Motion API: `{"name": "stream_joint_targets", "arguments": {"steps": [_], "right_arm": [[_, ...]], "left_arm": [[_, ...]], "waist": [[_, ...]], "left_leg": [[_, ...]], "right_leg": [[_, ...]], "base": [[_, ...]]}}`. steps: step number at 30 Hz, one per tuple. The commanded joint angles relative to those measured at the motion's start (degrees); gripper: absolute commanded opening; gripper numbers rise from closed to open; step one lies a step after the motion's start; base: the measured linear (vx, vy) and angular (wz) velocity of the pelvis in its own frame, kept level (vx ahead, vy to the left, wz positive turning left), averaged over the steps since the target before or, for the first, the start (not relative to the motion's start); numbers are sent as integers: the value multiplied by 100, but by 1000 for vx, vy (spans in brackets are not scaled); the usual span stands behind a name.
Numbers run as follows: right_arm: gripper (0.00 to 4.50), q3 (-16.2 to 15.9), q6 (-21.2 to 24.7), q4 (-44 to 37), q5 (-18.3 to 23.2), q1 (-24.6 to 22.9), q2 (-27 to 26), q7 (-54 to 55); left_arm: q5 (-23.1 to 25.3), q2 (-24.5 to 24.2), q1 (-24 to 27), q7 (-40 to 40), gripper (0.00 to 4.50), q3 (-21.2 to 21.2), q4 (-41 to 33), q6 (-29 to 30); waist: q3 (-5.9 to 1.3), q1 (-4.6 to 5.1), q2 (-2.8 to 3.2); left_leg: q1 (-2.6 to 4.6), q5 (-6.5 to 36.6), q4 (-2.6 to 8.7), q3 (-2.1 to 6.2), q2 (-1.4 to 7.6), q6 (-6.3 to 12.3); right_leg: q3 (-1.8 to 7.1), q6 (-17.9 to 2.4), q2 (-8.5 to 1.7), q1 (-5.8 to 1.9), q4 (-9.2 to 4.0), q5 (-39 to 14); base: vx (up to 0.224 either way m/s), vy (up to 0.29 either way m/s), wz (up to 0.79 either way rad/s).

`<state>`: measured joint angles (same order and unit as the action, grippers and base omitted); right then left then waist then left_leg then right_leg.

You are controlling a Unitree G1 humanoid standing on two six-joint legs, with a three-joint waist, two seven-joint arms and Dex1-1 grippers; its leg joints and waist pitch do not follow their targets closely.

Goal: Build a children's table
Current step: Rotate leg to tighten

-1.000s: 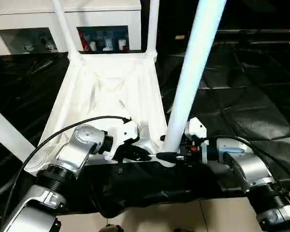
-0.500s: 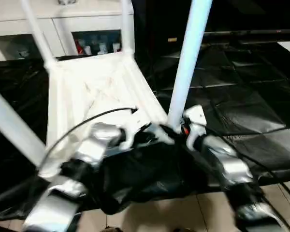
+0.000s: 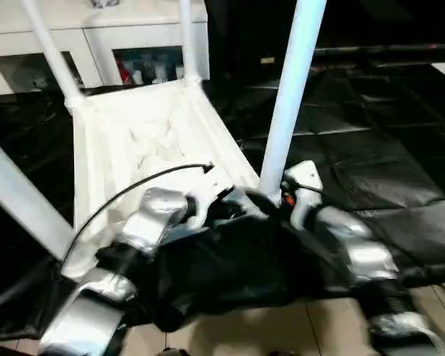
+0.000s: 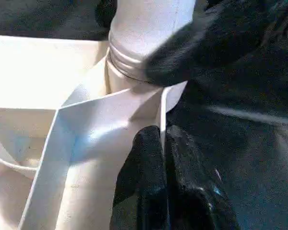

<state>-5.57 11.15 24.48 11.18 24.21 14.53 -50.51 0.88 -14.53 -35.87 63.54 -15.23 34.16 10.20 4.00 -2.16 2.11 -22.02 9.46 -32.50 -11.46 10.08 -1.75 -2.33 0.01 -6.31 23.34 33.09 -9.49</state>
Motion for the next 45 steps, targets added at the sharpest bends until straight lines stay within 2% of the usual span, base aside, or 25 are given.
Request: {"name": "stream_joint_targets", "arguments": {"steps": [1,3,4,5,6,7,9,10,13,15,16,23,25,26,27,28,31,33,34,35,36,40,41,43,45], "right_arm": [[343,-503,129,-325,184,-75,5,-687],[343,-505,149,-376,209,-87,78,-799],[343,-495,156,-429,209,-101,161,-942],[343,-489,149,-458,206,-107,217,-1032],[343,-480,119,-471,200,-106,286,-1130],[343,-465,74,-477,194,-101,351,-1226],[343,-467,14,-496,220,-86,464,-1394],[319,-478,-24,-491,219,-78,496,-1454],[306,-504,-76,-459,207,-63,531,-1547],[278,-516,-75,-449,208,-58,536,-1594],[271,-539,-47,-451,226,-52,532,-1639],[261,-557,18,-452,228,-58,485,-1606],[260,-525,37,-345,117,-60,394,-1296],[260,-462,-27,-128,-83,-23,248,-752],[260,-411,-85,50,-244,10,133,-319],[260,-411,-85,50,-244,10,133,-319],[260,-120,-49,668,-549,137,-442,1330],[260,-14,-17,794,-529,178,-659,1732],[260,56,16,863,-496,209,-823,1986],[260,87,36,895,-479,228,-923,2122],[260,111,54,925,-465,249,-1016,2242],[259,32,-126,968,-408,304,-1271,2131],[294,18,-164,925,-336,301,-1295,1964],[331,-23,-161,834,-243,290,-1282,1709],[334,-142,-176,715,-297,243,-1160,1502]], "left_arm": [[-291,87,113,481,0,-237,-202,-189],[-322,29,146,616,0,-251,-257,-187],[-355,-32,181,774,0,-246,-317,-169],[-384,-75,204,874,0,-237,-362,-140],[-413,-140,231,995,0,-236,-414,-122],[-436,-206,256,1095,0,-232,-463,-104],[-480,-324,306,1240,0,-224,-571,-67],[-488,-355,317,1278,0,-215,-590,-65],[-485,-375,319,1300,0,-204,-595,-69],[-483,-375,321,1290,0,-194,-603,-62],[-485,-368,334,1285,0,-186,-629,-41],[-459,-328,365,1196,0,-170,-649,-34],[-367,-250,312,911,0,-129,-528,-64],[-237,-137,215,502,0,-71,-329,-115],[-136,-48,135,184,0,-26,-171,-154],[-136,-48,135,184,0,-26,-171,-154],[19,401,-213,-820,0,149,335,-137],[51,547,-315,-1045,0,161,462,-92],[63,653,-388,-1196,0,173,552,-62],[63,718,-430,-1265,0,177,598,-43],[64,777,-471,-1327,0,180,644,-31],[63,930,-567,-1322,0,136,730,-76],[55,922,-564,-1245,0,110,710,-85],[52,887,-561,-1080,0,78,735,-175],[35,820,-526,-895,0,48,725,-225]], "waist": [[-346,-29,-76],[-351,-52,-68],[-365,-51,-87],[-372,-71,-73],[-385,-87,-99],[-390,-92,-107],[-387,-111,-94],[-384,-118,-101],[-373,-121,-109],[-372,-119,-120],[-370,-114,-141],[-390,-121,-135],[-392,-113,-138],[-393,-107,-136],[-364,-87,-133],[-358,-72,-145],[-329,-8,-136],[-329,32,-148],[-329,27,-79],[-324,49,-104],[-335,52,-105],[-341,38,-96],[-343,34,-98],[-360,31,-98],[-356,27,-102]], "left_leg": [[119,1581,398,82,288,412],[112,1460,395,79,295,424],[79,1289,385,75,298,470],[94,1230,377,77,300,485],[83,1000,351,64,295,581],[81,955,342,59,291,612],[84,949,333,54,290,648],[82,1005,338,56,293,626],[92,1133,352,59,297,551],[92,1164,354,63,297,500],[90,1153,354,61,294,499],[83,855,316,56,282,639],[85,858,313,57,279,648],[84,843,313,60,280,632],[86,1011,328,60,262,542],[85,1153,342,67,256,466],[136,1773,400,111,255,77],[127,1858,417,116,242,24],[141,1890,415,123,242,4],[140,1980,422,119,237,-15],[122,1963,428,124,232,-5],[106,1880,418,114,231,99],[100,1818,416,114,236,145],[96,1679,402,107,239,229],[87,1629,394,102,239,282]], "right_leg": [[154,-1285,-177,-182,-399,-1464],[150,-1351,-165,-204,-362,-1292],[148,-1406,-164,-224,-324,-1061],[142,-1436,-166,-220,-309,-973],[137,-1517,-157,-241,-270,-620],[136,-1536,-165,-245,-258,-575],[136,-1554,-176,-237,-265,-665],[135,-1535,-187,-240,-273,-808],[145,-1475,-190,-229,-296,-1084],[153,-1418,-192,-227,-304,-1206],[152,-1408,-187,-226,-305,-1203],[142,-1474,-178,-238,-257,-829],[142,-1481,-177,-233,-262,-842],[149,-1469,-183,-221,-262,-864],[151,-1434,-185,-198,-308,-1129],[148,-1385,-188,-214,-325,-1340],[157,-1043,-206,-171,-429,-2372],[157,-966,-190,-165,-448,-2414],[165,-964,-197,-151,-445,-2397],[160,-940,-180,-141,-468,-2387],[154,-928,-178,-169,-459,-2311],[158,-988,-182,-180,-449,-2019],[158,-1028,-183,-190,-436,-1884],[155,-1123,-179,-208,-406,-1631],[155,-1155,-187,-215,-402,-1589]], "base": [[0,0,0],[0,0,0],[0,0,0],[0,0,0],[0,0,0],[0,0,0],[0,0,0],[0,0,0],[0,0,0],[0,0,0],[0,0,0],[0,0,0],[0,0,0],[0,0,0],[0,0,0],[0,0,0],[-18,2,-1],[0,0,0],[0,0,0],[0,0,0],[0,0,0],[0,0,0],[0,0,0],[0,0,0],[0,0,0]]}}
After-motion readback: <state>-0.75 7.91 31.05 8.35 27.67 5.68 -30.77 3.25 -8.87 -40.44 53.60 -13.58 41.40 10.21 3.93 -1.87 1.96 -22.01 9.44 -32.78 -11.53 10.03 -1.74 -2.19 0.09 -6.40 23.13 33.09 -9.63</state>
